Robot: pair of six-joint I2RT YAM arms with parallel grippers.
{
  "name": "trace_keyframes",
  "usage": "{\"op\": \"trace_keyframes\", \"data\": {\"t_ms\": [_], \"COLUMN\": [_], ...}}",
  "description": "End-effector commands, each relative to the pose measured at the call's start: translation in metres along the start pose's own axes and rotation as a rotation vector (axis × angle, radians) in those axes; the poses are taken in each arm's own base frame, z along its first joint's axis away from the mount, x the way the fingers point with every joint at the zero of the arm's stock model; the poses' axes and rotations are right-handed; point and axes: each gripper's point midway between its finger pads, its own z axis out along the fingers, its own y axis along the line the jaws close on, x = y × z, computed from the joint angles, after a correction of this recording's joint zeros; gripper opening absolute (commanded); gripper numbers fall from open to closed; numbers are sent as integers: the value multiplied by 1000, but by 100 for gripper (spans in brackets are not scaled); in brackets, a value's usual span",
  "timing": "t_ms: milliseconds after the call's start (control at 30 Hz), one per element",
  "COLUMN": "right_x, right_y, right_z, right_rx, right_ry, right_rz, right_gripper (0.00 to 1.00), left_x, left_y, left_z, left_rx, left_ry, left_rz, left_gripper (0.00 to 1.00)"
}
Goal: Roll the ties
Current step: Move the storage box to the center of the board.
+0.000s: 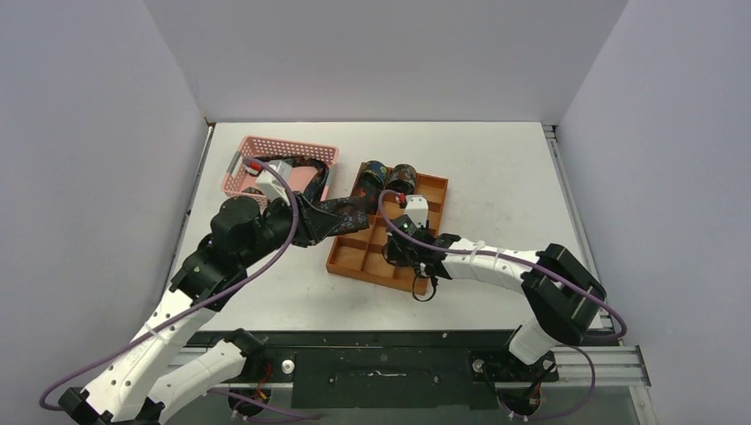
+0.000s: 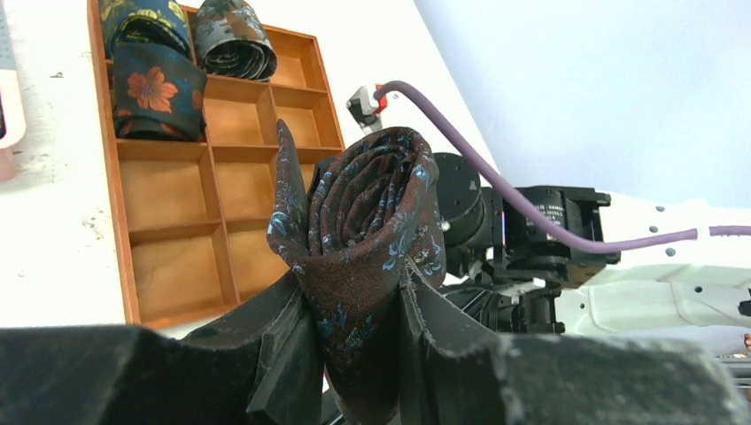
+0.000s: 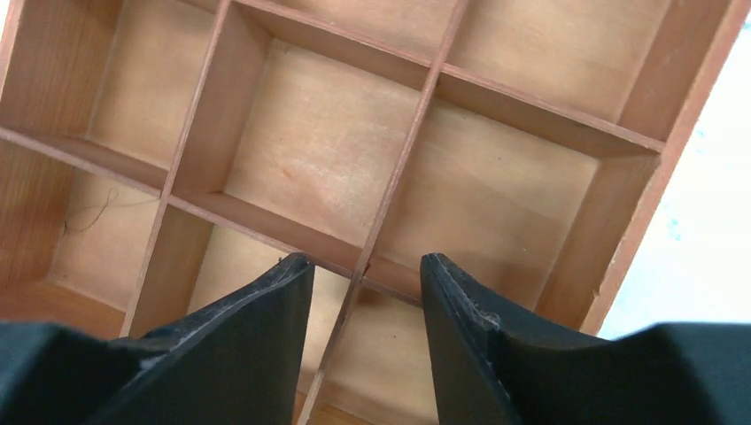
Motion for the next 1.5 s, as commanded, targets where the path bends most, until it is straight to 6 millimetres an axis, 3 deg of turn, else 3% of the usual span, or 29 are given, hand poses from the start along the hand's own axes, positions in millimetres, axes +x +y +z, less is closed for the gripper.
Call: {"op": "trace_keyframes", "data": {"t_ms": [0, 200, 500, 767, 833, 967, 1100, 1267, 1467], "right_x": [-17, 4, 49, 70, 60, 7, -42, -38, -24], "right_y": [9, 9, -14, -42, -42, -36, -41, -35, -28], "right_z": [18, 16, -21, -50, -56, -69, -61, -30, -22], "right_rx": [-33, -67, -92, -48, -53, -62, -63, -41, -54], "right_ry": [-34, 43, 173, 240, 198, 23, -82, -11, 29], "right_rz": [-42, -146, -219, -197, -174, -42, 129, 122, 162], "right_gripper": [40, 18, 14, 14, 20, 60, 68, 65, 63], "left_x": [-7, -6, 0, 3, 3, -2, -5, -2, 1], "left_y": [3, 1, 3, 2, 1, -3, -6, -2, 2], "left_z": [-15, -21, -7, 14, 19, 22, 19, 11, 3], "left_rx": [-16, -6, 3, 22, 27, 40, 49, 33, 27], "left_ry": [-42, -38, -8, 22, 29, 20, 8, 7, -3], "left_rz": [37, 51, 46, 21, 19, 19, 17, 19, 25], "left_gripper": [0, 0, 0, 0, 0, 0, 0, 0, 0]}}
